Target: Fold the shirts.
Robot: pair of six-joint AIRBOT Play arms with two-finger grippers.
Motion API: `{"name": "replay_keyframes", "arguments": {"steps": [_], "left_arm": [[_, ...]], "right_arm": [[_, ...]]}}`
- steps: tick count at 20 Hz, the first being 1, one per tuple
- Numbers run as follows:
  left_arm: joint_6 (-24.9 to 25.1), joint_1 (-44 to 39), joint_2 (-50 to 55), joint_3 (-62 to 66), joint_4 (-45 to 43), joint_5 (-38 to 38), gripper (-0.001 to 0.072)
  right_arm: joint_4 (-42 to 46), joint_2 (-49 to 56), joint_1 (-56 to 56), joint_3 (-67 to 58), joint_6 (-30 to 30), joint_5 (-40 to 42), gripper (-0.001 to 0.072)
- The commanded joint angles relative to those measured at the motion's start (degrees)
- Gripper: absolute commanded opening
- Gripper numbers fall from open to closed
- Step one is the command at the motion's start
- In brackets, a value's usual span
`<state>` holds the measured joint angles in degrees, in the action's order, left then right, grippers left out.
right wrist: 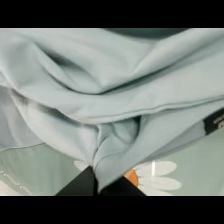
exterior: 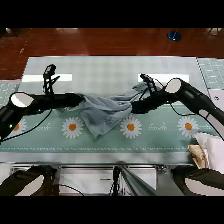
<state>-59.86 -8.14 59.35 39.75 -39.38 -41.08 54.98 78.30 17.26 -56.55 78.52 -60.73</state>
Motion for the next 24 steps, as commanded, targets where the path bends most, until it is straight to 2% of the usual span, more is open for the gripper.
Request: {"name": "replay_keyframes", "arguments": {"steps": [1,7,9,14,15,16,17,20,24], "left_arm": [[0.26,0.02,-0.04,0.07,-0.02,7.58,0.002],[0.44,0.02,0.07,0.04,-0.04,16.79,0.0021],[1.31,-0.11,1.05,0.0,-0.04,15.15,0.0022],[1.31,-0.09,5.73,0.0,0.0,3.85,0.0028],[1.29,-0.07,5.68,0.09,0.07,3.02,0.0138],[0.98,0.17,5.44,0.68,0.94,1.92,0.0377],[0.28,1.01,5.22,2.05,2.08,-0.48,0.0499],[0.26,7.52,3.93,10.69,1.07,-12.33,0.0515],[0.28,20.11,3.02,17.03,-8.98,-24.13,0.0515]], "right_arm": [[0.46,-1.57,0.07,-0.04,0.94,-2.54,0.0031],[1.11,-1.57,0.07,-0.04,0.92,-3.74,0.0031],[1.14,-1.57,0.07,-0.04,0.92,-3.69,0.0031],[1.11,-1.57,0.07,-0.04,0.92,-3.76,0.0031],[1.11,-1.57,0.07,-0.04,0.92,-3.78,0.0031],[1.11,-1.57,0.07,-0.04,0.92,-3.8,0.0031],[1.11,-1.57,0.07,-0.04,0.92,-3.82,0.0031],[1.14,-1.57,0.07,-0.04,0.92,-4.17,0.0031],[2.14,-1.57,0.07,-0.04,0.9,-4.31,0.0031]]}}
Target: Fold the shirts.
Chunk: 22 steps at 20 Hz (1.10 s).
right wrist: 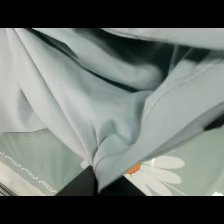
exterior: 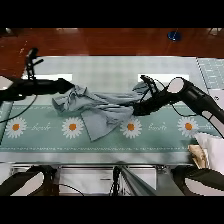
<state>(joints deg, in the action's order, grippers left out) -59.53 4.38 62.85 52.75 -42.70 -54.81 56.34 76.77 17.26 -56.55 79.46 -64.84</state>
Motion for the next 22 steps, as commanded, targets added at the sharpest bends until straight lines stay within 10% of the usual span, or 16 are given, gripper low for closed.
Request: {"name": "replay_keyframes", "arguments": {"steps": [1,8,11,18,22], "left_arm": [[1.18,10.12,-0.11,3.69,-6.58,-12.15,0.0516],[11.1,7.96,9.31,0.76,-4.09,-9.84,0.0518],[18.8,4.79,13.99,0.79,1.88,-7.65,0.065],[21.38,2.03,18.43,3.13,1.97,0.59,0.0693],[23.52,0.63,20.17,3.26,-0.2,0.96,0.024]], "right_arm": [[1.27,-0.04,0.07,-0.04,-0.04,-0.2,0.0031],[1.68,-0.04,0.07,-0.04,-0.02,-0.28,0.0031],[1.7,-0.04,0.07,-0.04,0.0,-1.01,0.0032],[1.66,-0.04,0.07,-0.04,0.31,-2.16,0.0031],[1.64,-0.04,0.07,-0.04,0.98,-2.16,0.0032]]}}
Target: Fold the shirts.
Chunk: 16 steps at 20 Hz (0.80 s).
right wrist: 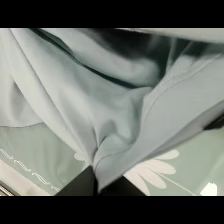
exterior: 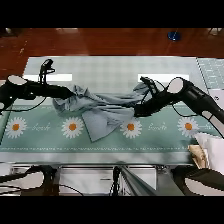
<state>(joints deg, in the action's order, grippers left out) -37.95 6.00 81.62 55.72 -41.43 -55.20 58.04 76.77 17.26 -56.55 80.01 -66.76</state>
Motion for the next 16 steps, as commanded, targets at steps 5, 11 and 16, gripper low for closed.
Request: {"name": "replay_keyframes", "arguments": {"steps": [5,11,16], "left_arm": [[1.95,-1.49,2.34,0.28,-2.36,-1.4,0.0399],[1.92,-1.49,2.38,0.33,-3.15,-1.11,0.0022],[0.11,-1.49,-1.46,8.46,-3.17,-3.34,0.0018]], "right_arm": [[-0.07,-0.09,0.07,-0.04,0.87,-0.39,0.0032],[-0.07,-0.09,0.07,-0.04,1.01,-0.68,0.0032],[0.44,-2.19,0.04,-0.46,0.98,-0.81,0.0031]]}}
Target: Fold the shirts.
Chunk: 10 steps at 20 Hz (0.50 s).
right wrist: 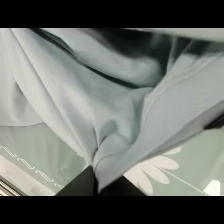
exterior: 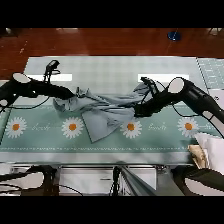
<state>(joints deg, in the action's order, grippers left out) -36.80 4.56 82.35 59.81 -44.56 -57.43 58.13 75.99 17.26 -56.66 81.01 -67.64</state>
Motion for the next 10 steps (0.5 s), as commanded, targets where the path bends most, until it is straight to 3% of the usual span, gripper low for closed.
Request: {"name": "replay_keyframes", "arguments": {"steps": [1,6,10], "left_arm": [[-1.7,0.0,-4.31,7.67,-0.04,-1.11,0.0018],[-3.61,0.17,-17.2,23.69,-0.42,-1.03,0.0018],[-9.16,0.17,-28.57,33.75,-11.17,2.91,0.0018]], "right_arm": [[0.81,-3.06,0.04,-1.22,-0.02,0.02,0.0031],[6.14,-15.98,-0.07,-14.1,3.13,0.09,0.0031],[20.35,-26.84,-0.07,-31.52,10.8,2.36,0.003]]}}
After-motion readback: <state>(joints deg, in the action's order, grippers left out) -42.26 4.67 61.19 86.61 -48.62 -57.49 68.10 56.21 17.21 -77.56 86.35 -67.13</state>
